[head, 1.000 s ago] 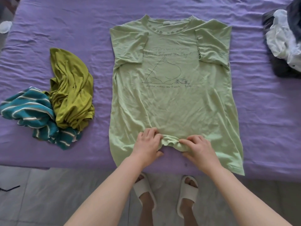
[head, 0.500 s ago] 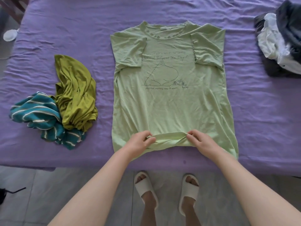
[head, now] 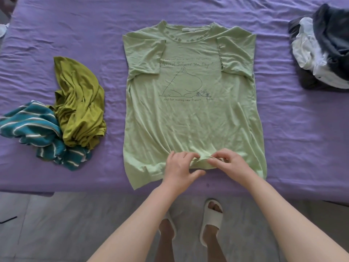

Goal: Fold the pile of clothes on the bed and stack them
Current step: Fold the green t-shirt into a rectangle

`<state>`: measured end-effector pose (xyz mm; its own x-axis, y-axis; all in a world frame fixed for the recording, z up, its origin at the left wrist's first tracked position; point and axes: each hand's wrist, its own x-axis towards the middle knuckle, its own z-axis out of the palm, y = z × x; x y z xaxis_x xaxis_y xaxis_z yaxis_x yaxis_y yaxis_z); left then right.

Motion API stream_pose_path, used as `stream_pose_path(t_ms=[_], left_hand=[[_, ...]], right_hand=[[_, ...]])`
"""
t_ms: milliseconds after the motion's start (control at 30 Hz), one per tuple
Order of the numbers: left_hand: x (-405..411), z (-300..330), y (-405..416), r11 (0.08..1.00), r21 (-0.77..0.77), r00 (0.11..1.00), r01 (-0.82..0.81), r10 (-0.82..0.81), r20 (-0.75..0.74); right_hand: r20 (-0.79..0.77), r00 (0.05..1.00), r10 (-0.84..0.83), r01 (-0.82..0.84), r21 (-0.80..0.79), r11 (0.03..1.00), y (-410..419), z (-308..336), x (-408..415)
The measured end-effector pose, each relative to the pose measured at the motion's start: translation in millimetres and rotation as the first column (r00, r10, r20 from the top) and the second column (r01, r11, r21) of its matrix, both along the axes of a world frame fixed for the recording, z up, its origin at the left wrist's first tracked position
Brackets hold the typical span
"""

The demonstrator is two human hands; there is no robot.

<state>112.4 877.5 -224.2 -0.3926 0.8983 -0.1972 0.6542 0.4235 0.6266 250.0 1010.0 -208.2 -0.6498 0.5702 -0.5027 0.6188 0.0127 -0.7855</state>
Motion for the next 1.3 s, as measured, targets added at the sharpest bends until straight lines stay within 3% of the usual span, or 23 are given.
stream_pose_path(t_ms=[133, 267, 433, 533, 600, 667, 733, 833, 900, 967, 1067, 1167, 1267, 1300], left_hand=[[4.2, 11.4, 4.2, 0.998, 0.05, 0.984, -0.044, 0.035, 0.177], [-1.4, 16.3, -6.4, 1.0, 0.02, 0.998, 0.022, -0.023, 0.052], [-2.2, 9.2, -24.3, 0.955, -0.271, 0.992, 0.119, -0.122, 0.003], [-4.7, 3.5, -36.8, 0.933, -0.328, 0.987, 0.151, -0.126, 0.097], [-8.2, 3.5, -47.6, 0.96, -0.266, 0.99, 0.084, -0.049, 0.134], [-15.6, 7.4, -60.0, 0.977, -0.165, 0.984, -0.136, 0.153, 0.095], [-25.4, 9.0, -71.2, 0.907, -0.12, 0.914, -0.403, 0.406, -0.002], [-49.3, 4.8, -86.7, 0.695, -0.226, 0.727, -0.682, 0.679, -0.106], [-64.6, 0.3, -93.8, 0.577, -0.299, 0.615, -0.76, 0.788, -0.041], [-74.5, -3.8, -96.0, 0.503, -0.366, 0.498, -0.783, 0.859, 0.114], [-82.6, -5.0, -95.8, 0.476, -0.487, 0.368, -0.732, 0.878, 0.305], [-87.1, 0.7, -105.0, 0.507, -0.439, 0.296, -0.742, 0.835, 0.464], [-92.3, 13.0, -116.8, 0.505, -0.399, 0.122, -0.765, 0.723, 0.68], [-94.9, 16.9, -120.7, 0.511, -0.396, 0.113, -0.763, 0.708, 0.697]], right_hand=[[-0.05, 0.997, 0.059, -0.062, -0.06, 0.996, -0.5, 10.3, 7.4], [-0.009, 0.993, 0.114, -0.113, 0.06, 0.992, -5.1, 12.5, 14.3], [0.255, 0.906, 0.337, -0.389, 0.191, 0.901, -19.9, 4.3, 12.4], [0.385, 0.814, 0.436, -0.519, 0.141, 0.843, -32.3, -0.6, 6.2], [0.401, 0.803, 0.441, -0.529, 0.139, 0.837, -41.0, -2.0, 0.8], [0.357, 0.834, 0.421, -0.506, 0.191, 0.841, -50.4, -4.8, -8.3], [0.286, 0.866, 0.409, -0.476, 0.224, 0.851, -60.3, -9.7, -20.0], [0.223, 0.871, 0.438, -0.485, 0.241, 0.841, -74.2, -18.3, -40.6], [0.201, 0.868, 0.455, -0.494, 0.251, 0.832, -81.5, -22.5, -54.6], [0.2, 0.867, 0.457, -0.497, 0.264, 0.827, -86.4, -24.7, -66.8], [0.228, 0.861, 0.455, -0.506, 0.297, 0.81, -91.3, -27.2, -79.4], [0.286, 0.849, 0.444, -0.52, 0.313, 0.795, -92.0, -27.3, -85.6], [0.35, 0.826, 0.442, -0.548, 0.313, 0.776, -93.6, -26.5, -92.2], [0.372, 0.816, 0.442, -0.557, 0.304, 0.773, -94.9, -26.1, -94.9]])
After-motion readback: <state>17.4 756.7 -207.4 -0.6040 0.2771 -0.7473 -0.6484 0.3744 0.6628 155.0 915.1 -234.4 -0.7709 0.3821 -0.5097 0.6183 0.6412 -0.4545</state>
